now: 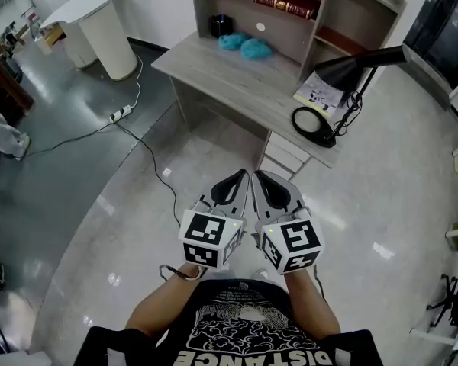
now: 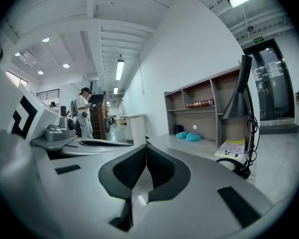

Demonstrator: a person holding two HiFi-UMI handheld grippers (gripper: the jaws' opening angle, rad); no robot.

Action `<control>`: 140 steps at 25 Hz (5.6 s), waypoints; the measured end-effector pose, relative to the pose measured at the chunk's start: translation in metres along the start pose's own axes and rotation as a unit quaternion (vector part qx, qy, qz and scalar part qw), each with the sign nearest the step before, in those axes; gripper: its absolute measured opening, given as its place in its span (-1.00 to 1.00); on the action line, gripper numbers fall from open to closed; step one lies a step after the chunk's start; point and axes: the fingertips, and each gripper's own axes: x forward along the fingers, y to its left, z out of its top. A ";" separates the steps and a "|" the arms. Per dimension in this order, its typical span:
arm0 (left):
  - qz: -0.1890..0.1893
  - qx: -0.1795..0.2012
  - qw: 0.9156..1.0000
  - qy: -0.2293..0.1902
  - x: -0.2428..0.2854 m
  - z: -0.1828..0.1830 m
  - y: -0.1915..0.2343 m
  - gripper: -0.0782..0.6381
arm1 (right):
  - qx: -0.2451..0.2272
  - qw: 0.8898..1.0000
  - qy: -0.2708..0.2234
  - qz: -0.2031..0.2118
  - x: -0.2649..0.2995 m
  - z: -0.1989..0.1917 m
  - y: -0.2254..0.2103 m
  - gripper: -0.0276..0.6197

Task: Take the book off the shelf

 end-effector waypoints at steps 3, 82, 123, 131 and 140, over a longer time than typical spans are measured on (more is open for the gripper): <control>-0.005 0.000 1.000 -0.003 -0.001 0.005 0.021 -0.76 | -0.002 1.000 0.003 -0.005 0.017 0.002 0.009 -0.86; -0.225 -0.071 0.972 0.016 0.448 0.164 0.205 -0.76 | 0.052 0.981 -0.034 -0.185 0.362 0.122 -0.306 -0.86; -0.331 -0.581 0.741 0.059 0.572 0.242 0.228 -0.17 | 0.062 0.957 -0.024 -0.284 0.369 0.120 -0.340 -0.86; -0.336 -0.581 0.740 0.042 0.565 0.241 0.230 -0.20 | 0.066 0.956 -0.027 -0.284 0.363 0.118 -0.340 -0.86; -0.343 -0.593 0.728 0.006 0.539 0.240 0.236 -0.21 | 0.064 0.959 -0.039 -0.272 0.347 0.122 -0.335 -0.86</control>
